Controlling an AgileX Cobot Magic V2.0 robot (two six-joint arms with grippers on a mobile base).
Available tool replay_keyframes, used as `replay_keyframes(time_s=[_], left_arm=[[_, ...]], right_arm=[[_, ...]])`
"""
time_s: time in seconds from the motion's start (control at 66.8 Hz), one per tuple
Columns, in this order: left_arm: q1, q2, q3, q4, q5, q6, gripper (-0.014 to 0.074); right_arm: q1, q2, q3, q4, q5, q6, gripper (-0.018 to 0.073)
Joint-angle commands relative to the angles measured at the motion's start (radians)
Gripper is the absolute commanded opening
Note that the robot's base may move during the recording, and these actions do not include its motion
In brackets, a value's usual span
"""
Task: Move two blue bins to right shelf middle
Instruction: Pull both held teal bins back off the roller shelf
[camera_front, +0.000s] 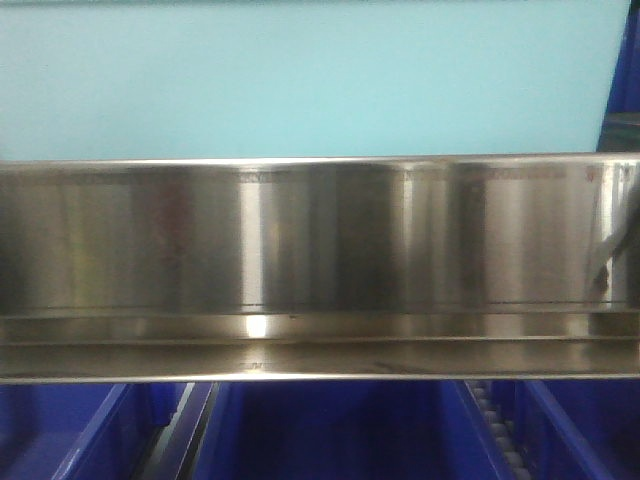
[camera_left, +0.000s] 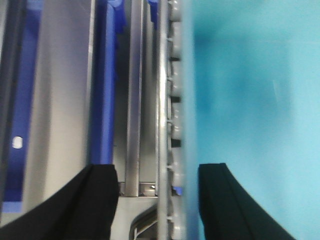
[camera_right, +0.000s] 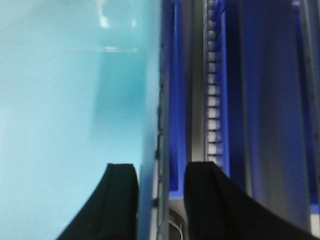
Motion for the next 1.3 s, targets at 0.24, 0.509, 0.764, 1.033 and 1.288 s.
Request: replay_keyframes(time_s=[0.24,0.509,0.764,1.033,1.288], left_arm=[[-0.005,-0.002,-0.008,-0.015,0.001,-0.001,-0.0020],[-0.005,-0.008,-0.008,-0.012,-0.001,0.003,-0.0111],[-0.006,-0.097,-0.009,-0.005,-0.020,0.001,-0.0111],[-0.006,-0.234,-0.009,0.077,-0.115,0.001,-0.0111],[-0.006,-0.274,-0.043,0.157,-0.269,-0.001,-0.0111]], right_arm=[[0.001,-0.004,-0.006,-0.010,0.002,0.006,-0.0130],[0.001,-0.009,-0.006,-0.022,0.010,0.003,-0.0167],[0.001,-0.070,-0.010,-0.072,-0.012,0.003,-0.0167],[0.001,-0.156,-0.106,-0.144,-0.077,0.003,-0.0167],[0.001,-0.181,-0.225,-0.203,-0.177,-0.018,-0.0167]])
